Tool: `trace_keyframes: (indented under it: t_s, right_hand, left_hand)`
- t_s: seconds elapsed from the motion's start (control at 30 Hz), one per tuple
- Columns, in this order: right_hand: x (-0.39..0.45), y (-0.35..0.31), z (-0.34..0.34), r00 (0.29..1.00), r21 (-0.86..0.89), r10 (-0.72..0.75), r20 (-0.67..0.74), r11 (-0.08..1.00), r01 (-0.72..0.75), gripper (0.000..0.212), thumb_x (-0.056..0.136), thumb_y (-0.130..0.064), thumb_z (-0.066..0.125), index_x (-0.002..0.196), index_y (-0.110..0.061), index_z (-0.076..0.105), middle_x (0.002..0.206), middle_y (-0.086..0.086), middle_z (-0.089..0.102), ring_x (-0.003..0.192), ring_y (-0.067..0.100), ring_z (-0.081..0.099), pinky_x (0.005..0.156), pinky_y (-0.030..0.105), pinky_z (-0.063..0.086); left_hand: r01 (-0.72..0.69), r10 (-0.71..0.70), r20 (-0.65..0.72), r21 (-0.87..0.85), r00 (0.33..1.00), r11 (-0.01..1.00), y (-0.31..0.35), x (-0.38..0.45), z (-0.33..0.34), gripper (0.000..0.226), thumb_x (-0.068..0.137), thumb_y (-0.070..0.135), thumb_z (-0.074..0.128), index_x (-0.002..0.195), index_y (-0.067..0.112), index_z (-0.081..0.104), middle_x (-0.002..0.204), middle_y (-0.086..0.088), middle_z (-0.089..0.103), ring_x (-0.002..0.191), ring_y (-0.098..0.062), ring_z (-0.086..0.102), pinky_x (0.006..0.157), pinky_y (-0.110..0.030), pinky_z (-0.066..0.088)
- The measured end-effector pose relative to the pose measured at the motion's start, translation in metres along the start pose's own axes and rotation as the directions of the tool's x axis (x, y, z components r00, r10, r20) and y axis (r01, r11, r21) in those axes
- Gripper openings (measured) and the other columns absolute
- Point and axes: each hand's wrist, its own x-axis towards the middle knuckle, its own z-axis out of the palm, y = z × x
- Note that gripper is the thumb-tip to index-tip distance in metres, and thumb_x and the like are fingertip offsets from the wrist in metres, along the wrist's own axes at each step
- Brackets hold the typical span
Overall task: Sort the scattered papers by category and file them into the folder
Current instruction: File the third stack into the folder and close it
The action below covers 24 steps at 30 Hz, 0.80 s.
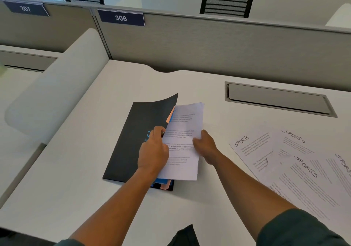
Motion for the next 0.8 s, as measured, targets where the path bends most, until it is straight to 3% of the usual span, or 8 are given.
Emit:
trace_keyframes:
  t_s: [0.07,0.13,0.2,0.37,0.47,0.57,0.8]
  right_hand:
    - [-0.001,-0.003,0.008,0.992,0.065,0.006,0.124,0.998,-0.014,0.029,0.090,-0.013,0.043,0.118,-0.014,0.053,0.117,0.005,0.063,0.102,0.025,0.063,0.082,0.040,0.057]
    - [-0.004,-0.008,0.013,0.968,0.126,0.004,0.252,0.991,-0.037,0.025,0.090,-0.014,0.043,0.109,-0.021,0.059,0.107,0.001,0.069,0.092,0.021,0.070,0.069,0.036,0.060]
    - [-0.004,-0.012,0.014,0.958,0.116,0.018,0.287,0.992,-0.054,0.024,0.090,-0.012,0.042,0.096,-0.023,0.063,0.096,0.001,0.072,0.080,0.018,0.072,0.058,0.030,0.059]
    - [0.008,-0.004,0.011,0.994,0.146,0.082,0.070,0.985,-0.092,0.023,0.085,-0.001,0.049,0.096,-0.006,0.068,0.082,0.010,0.071,0.061,0.020,0.066,0.057,0.028,0.059]
    - [0.013,-0.009,0.017,0.995,0.191,0.100,0.026,0.976,-0.103,0.021,0.083,-0.004,0.063,0.102,-0.013,0.059,0.087,0.010,0.071,0.061,0.018,0.071,0.052,0.023,0.056]
    - [0.017,-0.016,0.032,0.998,0.135,0.064,0.007,0.989,-0.064,0.017,0.082,-0.008,0.067,0.094,-0.016,0.058,0.084,0.007,0.070,0.057,0.013,0.071,0.052,0.022,0.057]
    - [0.024,-0.020,0.066,0.997,-0.017,-0.075,0.018,0.997,0.075,0.017,0.085,-0.018,0.068,0.101,-0.017,0.066,0.106,0.004,0.067,0.088,0.020,0.069,0.078,0.037,0.061]
  left_hand:
    - [0.002,-0.002,0.004,-0.010,1.000,1.000,0.000,0.000,-0.001,0.023,0.098,0.030,0.055,0.110,0.034,0.036,0.101,0.009,0.059,0.058,-0.009,0.061,0.050,-0.016,0.052]
    - [0.005,-0.005,0.008,-0.018,1.000,1.000,0.000,-0.001,-0.002,0.025,0.097,0.032,0.057,0.110,0.033,0.035,0.101,0.011,0.057,0.058,-0.009,0.061,0.051,-0.016,0.052]
    - [0.008,-0.008,0.012,-0.011,1.000,1.000,0.000,-0.002,-0.003,0.027,0.096,0.033,0.058,0.110,0.033,0.035,0.103,0.012,0.057,0.057,-0.011,0.062,0.052,-0.018,0.054]
    - [0.007,-0.006,0.024,-0.036,1.000,0.999,-0.001,-0.002,-0.003,0.030,0.095,0.035,0.060,0.111,0.035,0.035,0.106,0.014,0.056,0.057,-0.009,0.061,0.050,-0.015,0.049]
    - [0.002,-0.001,0.027,-0.056,1.000,0.998,-0.002,-0.003,0.000,0.029,0.096,0.035,0.060,0.111,0.034,0.035,0.113,0.008,0.062,0.057,-0.008,0.061,0.050,-0.014,0.048]
    - [-0.005,0.006,0.022,-0.050,1.000,0.999,-0.002,-0.001,0.001,0.028,0.097,0.032,0.060,0.114,0.031,0.038,0.117,0.001,0.062,0.068,-0.014,0.064,0.053,-0.016,0.051]
    - [-0.028,0.028,-0.008,-0.019,1.000,0.999,0.000,-0.001,0.002,0.018,0.100,0.039,0.050,0.108,0.024,0.044,0.091,0.007,0.061,0.059,-0.007,0.061,0.052,-0.010,0.043]
